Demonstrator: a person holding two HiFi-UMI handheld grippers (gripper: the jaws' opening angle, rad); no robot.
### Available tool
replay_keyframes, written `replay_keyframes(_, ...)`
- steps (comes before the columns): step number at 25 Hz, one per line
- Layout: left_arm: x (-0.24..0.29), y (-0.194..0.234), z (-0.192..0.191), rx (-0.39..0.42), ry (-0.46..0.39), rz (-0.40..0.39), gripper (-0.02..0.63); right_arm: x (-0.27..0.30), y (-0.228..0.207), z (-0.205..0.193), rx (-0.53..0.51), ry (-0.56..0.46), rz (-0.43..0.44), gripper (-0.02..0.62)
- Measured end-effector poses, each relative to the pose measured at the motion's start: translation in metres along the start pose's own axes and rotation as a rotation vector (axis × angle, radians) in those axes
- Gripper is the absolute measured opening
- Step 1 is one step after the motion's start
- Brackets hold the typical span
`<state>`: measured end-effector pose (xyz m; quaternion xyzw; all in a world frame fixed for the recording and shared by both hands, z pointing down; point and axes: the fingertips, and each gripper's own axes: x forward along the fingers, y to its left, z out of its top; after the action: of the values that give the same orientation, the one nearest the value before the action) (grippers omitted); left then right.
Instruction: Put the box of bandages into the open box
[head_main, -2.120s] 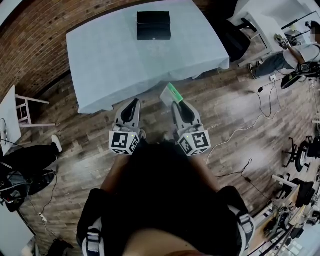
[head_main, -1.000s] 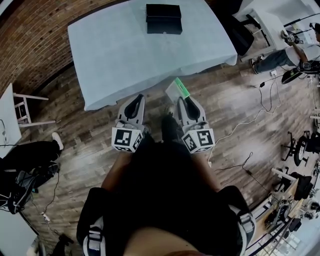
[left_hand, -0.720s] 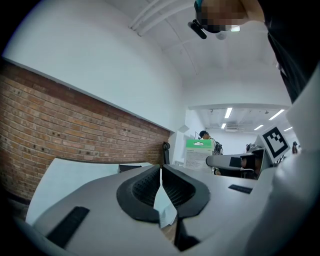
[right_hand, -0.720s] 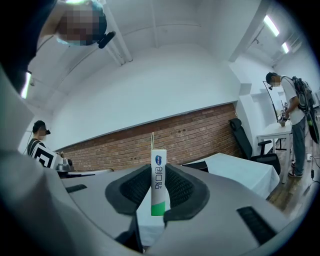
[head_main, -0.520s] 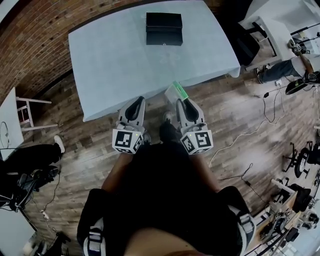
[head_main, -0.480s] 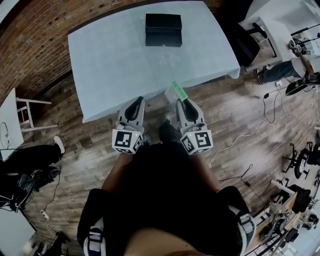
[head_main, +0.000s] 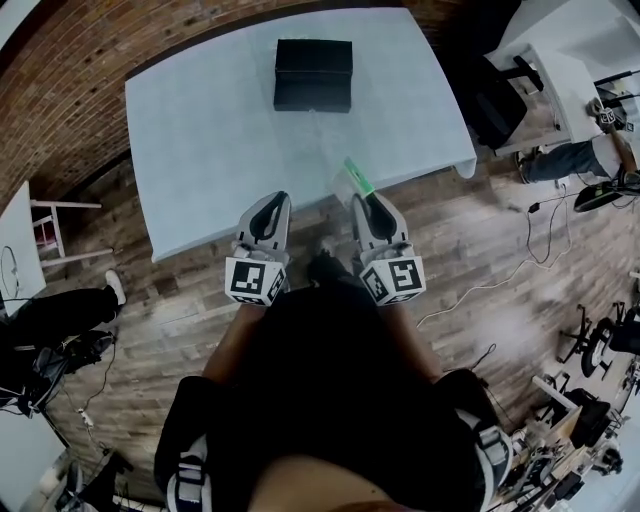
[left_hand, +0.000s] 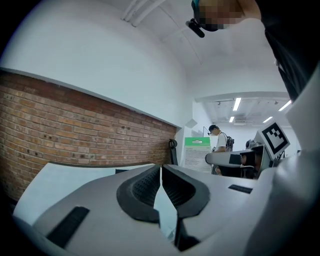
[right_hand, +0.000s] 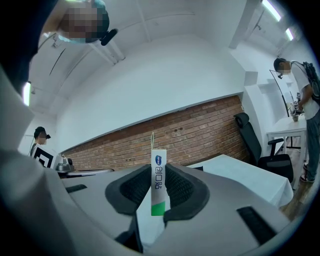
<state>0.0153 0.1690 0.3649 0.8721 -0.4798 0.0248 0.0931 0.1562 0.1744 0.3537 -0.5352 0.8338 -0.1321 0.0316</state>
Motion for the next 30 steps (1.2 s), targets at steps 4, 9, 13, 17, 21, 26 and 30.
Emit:
replay_keyframes(4, 0.024, -0.003, -0.001, 0.004, 0.007, 0.034, 0.040, 0.013, -0.027, 0.003, 0.011, 0.007, 0.020, 0.101)
replay_keyframes(9, 0.050, -0.011, 0.002, -0.010, 0.007, 0.073, 0.040, 0.026, -0.061, 0.010, 0.004, 0.012, 0.048, 0.101)
replay_keyframes(13, 0.060, -0.014, 0.003, 0.001, 0.021, 0.083, 0.040, 0.034, -0.076, 0.009, 0.011, 0.026, 0.059, 0.101)
replay_keyframes(17, 0.065, -0.006, 0.003, -0.004, 0.025, 0.099, 0.040, 0.045, -0.076, 0.008, 0.019, 0.030, 0.071, 0.101)
replay_keyframes(21, 0.072, 0.000, 0.005, -0.001, 0.015, 0.096, 0.040, 0.053, -0.074, 0.004, 0.023, 0.034, 0.075, 0.101)
replay_keyframes(26, 0.082, 0.023, 0.012, 0.002, 0.000, 0.079, 0.040, 0.070, -0.061, 0.006, 0.010, 0.034, 0.074, 0.101)
replay_keyframes(30, 0.097, 0.036, 0.018, -0.001, -0.008, 0.056, 0.040, 0.086, -0.062, 0.009, 0.003, 0.035, 0.053, 0.101)
